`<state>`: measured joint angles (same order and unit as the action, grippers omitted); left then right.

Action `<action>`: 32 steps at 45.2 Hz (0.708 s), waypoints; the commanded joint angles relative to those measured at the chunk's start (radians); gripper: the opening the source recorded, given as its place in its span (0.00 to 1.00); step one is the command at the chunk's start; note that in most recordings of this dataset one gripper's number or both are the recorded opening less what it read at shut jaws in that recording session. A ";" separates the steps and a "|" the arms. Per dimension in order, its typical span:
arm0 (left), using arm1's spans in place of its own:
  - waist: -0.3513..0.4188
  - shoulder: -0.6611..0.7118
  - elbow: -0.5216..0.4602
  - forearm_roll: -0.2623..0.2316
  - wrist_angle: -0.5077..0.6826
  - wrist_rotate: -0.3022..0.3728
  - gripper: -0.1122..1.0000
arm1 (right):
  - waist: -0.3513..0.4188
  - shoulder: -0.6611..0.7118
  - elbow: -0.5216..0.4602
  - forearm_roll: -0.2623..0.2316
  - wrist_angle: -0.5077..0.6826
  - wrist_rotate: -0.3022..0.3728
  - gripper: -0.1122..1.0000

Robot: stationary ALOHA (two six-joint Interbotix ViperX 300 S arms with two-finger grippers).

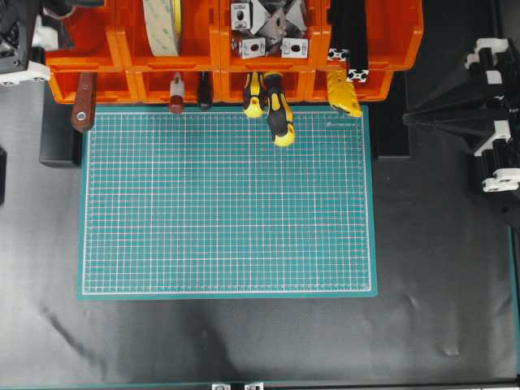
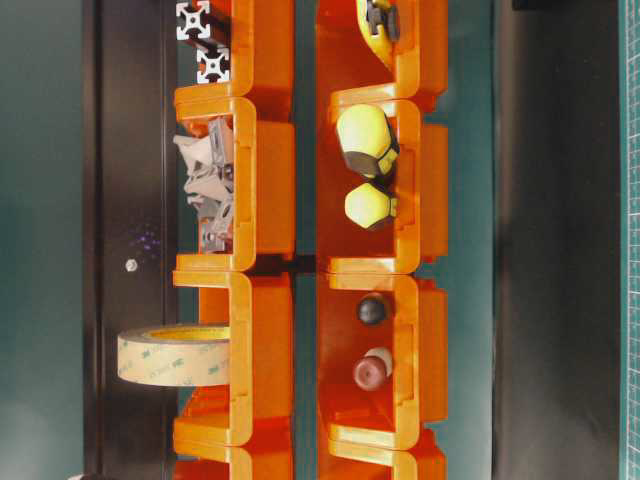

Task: Pick vinyl tape from container rack with left arm.

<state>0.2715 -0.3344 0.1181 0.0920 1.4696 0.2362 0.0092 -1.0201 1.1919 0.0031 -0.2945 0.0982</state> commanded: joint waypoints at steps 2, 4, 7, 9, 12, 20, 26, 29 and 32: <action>0.018 -0.028 -0.020 0.002 -0.003 0.037 0.26 | 0.000 0.005 -0.018 0.002 -0.002 0.002 0.10; 0.018 -0.028 -0.028 0.002 -0.003 0.051 0.26 | 0.000 0.005 -0.018 0.002 -0.002 0.002 0.10; 0.018 -0.028 -0.046 0.002 0.000 0.060 0.26 | 0.000 0.005 -0.018 0.002 -0.002 0.002 0.10; 0.017 -0.029 -0.069 0.002 0.008 0.060 0.26 | 0.000 0.003 -0.018 0.002 -0.002 0.002 0.10; 0.008 -0.023 -0.120 0.000 0.034 0.052 0.26 | 0.000 0.003 -0.018 0.002 -0.002 0.002 0.10; -0.091 0.002 -0.267 0.000 0.103 -0.006 0.26 | 0.000 -0.003 -0.018 0.002 -0.002 0.002 0.10; -0.222 0.021 -0.337 -0.002 0.104 -0.112 0.26 | 0.000 -0.005 -0.017 0.002 -0.002 0.002 0.10; -0.291 0.031 -0.339 -0.002 0.086 -0.163 0.26 | 0.000 -0.005 -0.015 0.002 -0.002 0.002 0.10; -0.367 0.040 -0.330 0.000 0.046 -0.218 0.26 | 0.000 -0.005 -0.014 0.002 -0.002 0.002 0.10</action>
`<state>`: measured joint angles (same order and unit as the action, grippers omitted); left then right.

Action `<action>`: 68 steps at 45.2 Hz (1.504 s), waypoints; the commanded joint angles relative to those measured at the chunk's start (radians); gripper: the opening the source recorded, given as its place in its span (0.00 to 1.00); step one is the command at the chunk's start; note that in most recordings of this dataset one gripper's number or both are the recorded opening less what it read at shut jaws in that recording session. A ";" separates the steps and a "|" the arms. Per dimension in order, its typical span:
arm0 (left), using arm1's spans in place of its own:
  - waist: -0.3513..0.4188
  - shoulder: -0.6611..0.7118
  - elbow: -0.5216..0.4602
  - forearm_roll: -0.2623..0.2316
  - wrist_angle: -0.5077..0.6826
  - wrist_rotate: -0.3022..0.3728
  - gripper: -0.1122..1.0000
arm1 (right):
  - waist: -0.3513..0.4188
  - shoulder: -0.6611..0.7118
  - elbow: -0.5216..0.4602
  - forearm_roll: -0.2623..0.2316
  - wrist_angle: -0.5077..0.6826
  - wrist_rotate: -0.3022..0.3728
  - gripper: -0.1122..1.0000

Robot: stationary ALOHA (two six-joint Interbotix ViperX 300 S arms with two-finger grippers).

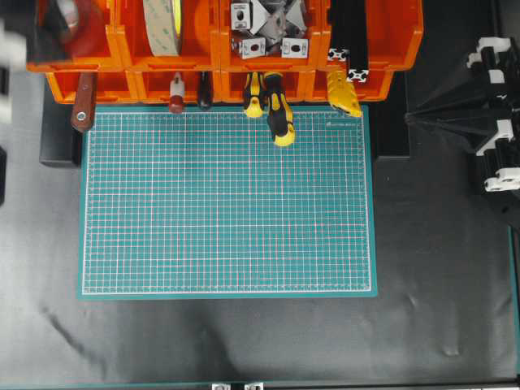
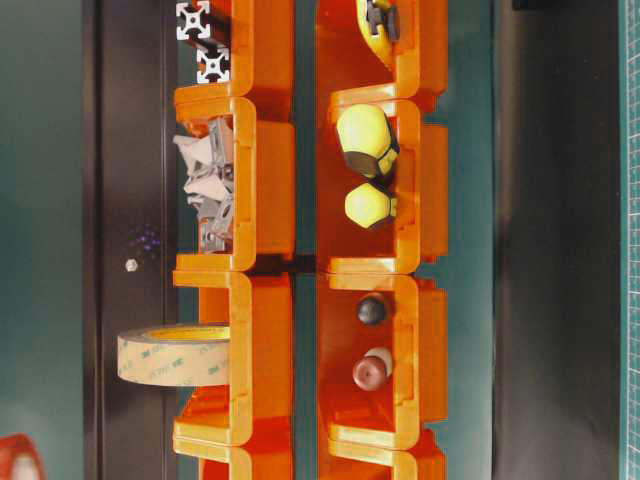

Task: Pick vinyl tape from container rack with left arm.
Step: 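Lift the red tape out of the bin and carry it over the mat, then lower the red tape onto the mat center and open the left gripper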

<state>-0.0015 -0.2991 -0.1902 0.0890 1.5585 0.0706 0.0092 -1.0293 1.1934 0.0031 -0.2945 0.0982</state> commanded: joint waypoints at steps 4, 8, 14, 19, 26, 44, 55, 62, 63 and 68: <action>-0.173 0.020 0.014 0.002 -0.129 -0.118 0.26 | 0.000 0.005 -0.014 0.002 -0.002 0.002 0.10; -0.222 0.038 0.087 0.002 -0.238 -0.153 0.26 | 0.000 0.002 -0.015 0.002 -0.002 0.002 0.10; -0.255 0.069 0.230 0.002 -0.430 -0.175 0.26 | 0.000 -0.011 -0.018 0.002 0.000 0.000 0.10; -0.259 0.106 0.337 0.002 -0.595 -0.173 0.26 | 0.000 -0.018 -0.018 0.002 0.002 0.002 0.10; -0.249 0.167 0.485 0.000 -0.767 -0.176 0.26 | 0.000 -0.026 -0.020 0.002 0.002 0.002 0.10; -0.236 0.364 0.552 -0.003 -0.885 -0.178 0.26 | 0.000 -0.049 -0.029 0.002 0.002 0.002 0.10; -0.230 0.367 0.551 -0.003 -0.890 -0.169 0.26 | 0.000 -0.054 -0.031 0.002 0.002 0.002 0.10; -0.225 0.368 0.554 -0.003 -0.888 -0.167 0.26 | 0.000 -0.054 -0.031 0.002 0.002 0.002 0.10; -0.224 0.367 0.554 -0.003 -0.888 -0.169 0.26 | 0.000 -0.054 -0.031 0.002 0.002 0.002 0.10; -0.219 0.367 0.554 -0.003 -0.888 -0.166 0.26 | 0.000 -0.055 -0.031 0.002 0.002 0.002 0.10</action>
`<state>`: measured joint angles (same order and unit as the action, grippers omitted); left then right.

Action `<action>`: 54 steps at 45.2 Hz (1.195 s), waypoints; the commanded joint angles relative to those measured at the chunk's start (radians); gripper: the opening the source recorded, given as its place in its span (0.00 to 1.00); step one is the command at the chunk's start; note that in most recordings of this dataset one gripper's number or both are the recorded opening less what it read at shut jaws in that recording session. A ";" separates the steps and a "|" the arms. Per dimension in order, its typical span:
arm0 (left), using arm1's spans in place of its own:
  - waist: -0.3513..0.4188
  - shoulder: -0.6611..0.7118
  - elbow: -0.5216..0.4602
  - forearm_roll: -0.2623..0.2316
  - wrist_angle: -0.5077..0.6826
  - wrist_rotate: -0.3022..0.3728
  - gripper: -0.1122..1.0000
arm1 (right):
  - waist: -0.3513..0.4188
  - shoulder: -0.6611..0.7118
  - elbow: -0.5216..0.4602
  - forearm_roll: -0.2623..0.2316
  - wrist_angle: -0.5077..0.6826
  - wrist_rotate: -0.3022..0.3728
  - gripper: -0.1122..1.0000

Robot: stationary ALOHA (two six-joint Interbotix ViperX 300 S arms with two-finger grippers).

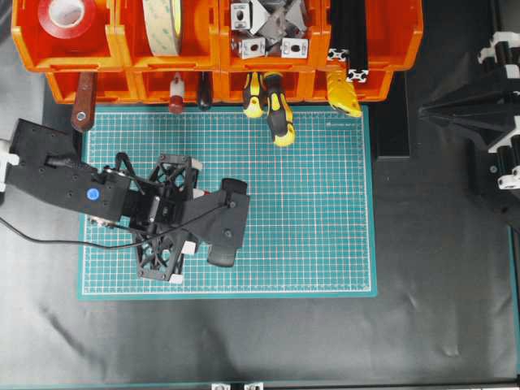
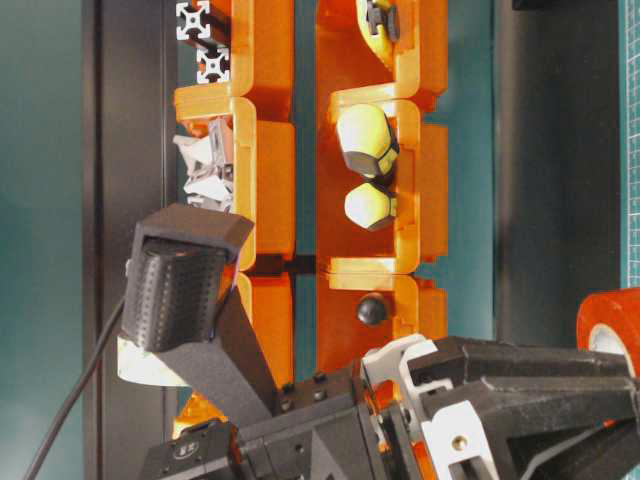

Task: Pick vinyl tape from container rack with left arm.

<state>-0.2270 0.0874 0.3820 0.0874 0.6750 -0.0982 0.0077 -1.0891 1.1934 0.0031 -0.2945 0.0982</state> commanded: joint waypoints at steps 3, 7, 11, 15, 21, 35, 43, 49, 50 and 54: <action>0.006 -0.020 -0.018 -0.002 -0.002 0.005 0.29 | 0.002 0.000 -0.032 0.002 0.002 0.000 0.10; 0.006 -0.020 -0.017 -0.002 0.000 0.005 0.51 | 0.002 -0.014 -0.035 0.002 0.009 -0.005 0.10; 0.006 -0.021 -0.021 -0.002 0.000 0.006 0.74 | 0.002 -0.023 -0.041 0.002 0.026 -0.003 0.10; 0.008 -0.023 -0.023 -0.002 -0.002 0.008 0.88 | 0.002 -0.026 -0.043 0.002 0.046 0.002 0.10; 0.008 -0.049 -0.025 -0.002 -0.003 -0.011 0.83 | 0.003 -0.026 -0.043 0.002 0.063 0.002 0.10; -0.037 -0.365 0.063 -0.003 -0.005 -0.014 0.82 | 0.003 -0.026 -0.044 0.002 0.063 0.002 0.10; -0.051 -0.594 0.127 -0.003 -0.017 -0.011 0.82 | 0.003 -0.026 -0.043 0.002 0.064 0.002 0.10; -0.052 -0.761 0.212 -0.003 -0.071 -0.011 0.81 | 0.003 -0.026 -0.043 0.002 0.064 0.000 0.10; -0.052 -0.784 0.224 -0.003 -0.075 -0.009 0.81 | 0.003 -0.028 -0.043 0.002 0.064 0.000 0.10; -0.043 -0.900 0.284 -0.003 -0.087 -0.012 0.81 | 0.003 -0.026 -0.043 0.002 0.069 0.002 0.10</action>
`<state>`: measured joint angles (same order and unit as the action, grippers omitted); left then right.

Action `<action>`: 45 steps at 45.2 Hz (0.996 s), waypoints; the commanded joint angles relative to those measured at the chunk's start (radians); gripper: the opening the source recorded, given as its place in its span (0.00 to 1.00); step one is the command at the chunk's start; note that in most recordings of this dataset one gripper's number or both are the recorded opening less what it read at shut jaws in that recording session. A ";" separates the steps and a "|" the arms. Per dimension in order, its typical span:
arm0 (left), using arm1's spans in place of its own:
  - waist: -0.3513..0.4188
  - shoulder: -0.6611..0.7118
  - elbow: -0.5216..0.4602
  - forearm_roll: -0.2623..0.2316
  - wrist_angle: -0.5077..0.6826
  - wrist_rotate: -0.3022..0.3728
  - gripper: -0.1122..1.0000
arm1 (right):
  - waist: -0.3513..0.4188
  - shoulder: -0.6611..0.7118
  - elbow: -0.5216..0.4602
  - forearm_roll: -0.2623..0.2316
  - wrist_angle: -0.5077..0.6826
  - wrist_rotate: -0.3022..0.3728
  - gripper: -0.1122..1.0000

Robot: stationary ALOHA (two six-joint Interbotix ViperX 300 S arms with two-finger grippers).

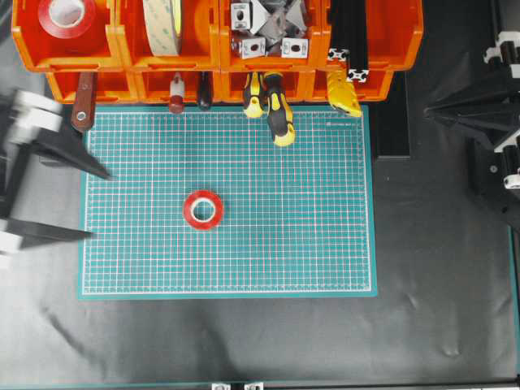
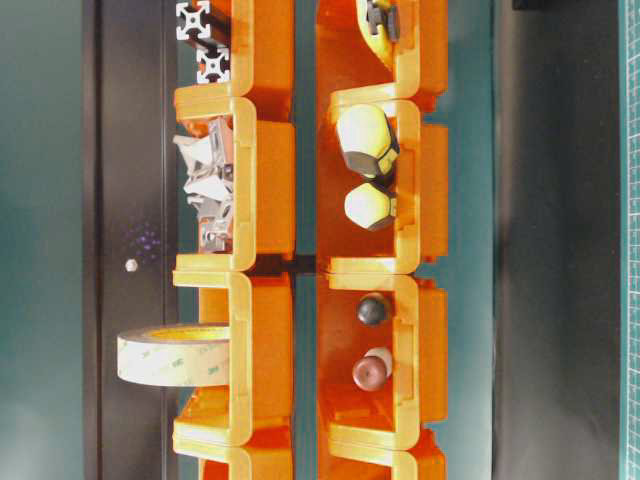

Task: Pick vinyl tape from container rack with left arm.

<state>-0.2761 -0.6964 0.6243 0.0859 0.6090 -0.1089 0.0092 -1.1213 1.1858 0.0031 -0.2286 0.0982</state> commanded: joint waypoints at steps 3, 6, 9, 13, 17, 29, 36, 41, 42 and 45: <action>0.008 -0.198 0.084 -0.002 -0.028 -0.003 0.81 | 0.003 0.005 -0.035 0.002 0.015 0.005 0.10; 0.006 -0.314 0.135 -0.003 -0.048 -0.006 0.81 | 0.006 0.000 -0.035 0.002 0.044 0.011 0.10; 0.008 -0.390 0.169 -0.003 -0.081 -0.009 0.81 | 0.005 -0.009 -0.037 0.002 0.064 0.015 0.10; 0.014 -0.497 0.238 -0.005 -0.149 -0.008 0.81 | 0.003 -0.020 -0.035 0.002 0.081 0.015 0.10; 0.015 -0.578 0.327 -0.003 -0.206 -0.014 0.81 | 0.003 -0.020 -0.035 0.002 0.089 0.018 0.10; 0.048 -0.634 0.431 -0.003 -0.376 0.008 0.80 | 0.005 -0.020 -0.035 0.002 0.044 0.005 0.10; 0.069 -0.620 0.437 -0.003 -0.417 0.009 0.80 | 0.005 -0.020 -0.035 -0.002 -0.005 0.003 0.10; 0.069 -0.615 0.443 -0.003 -0.426 0.009 0.80 | 0.005 -0.020 -0.035 -0.003 -0.023 0.002 0.10; 0.069 -0.614 0.443 -0.003 -0.426 0.009 0.80 | 0.005 -0.020 -0.035 -0.003 -0.023 0.002 0.10; 0.069 -0.607 0.445 -0.003 -0.426 0.009 0.80 | 0.005 -0.018 -0.035 -0.002 -0.025 0.003 0.10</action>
<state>-0.2086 -1.3284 1.0784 0.0828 0.1933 -0.1012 0.0123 -1.1474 1.1858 0.0015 -0.2332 0.1028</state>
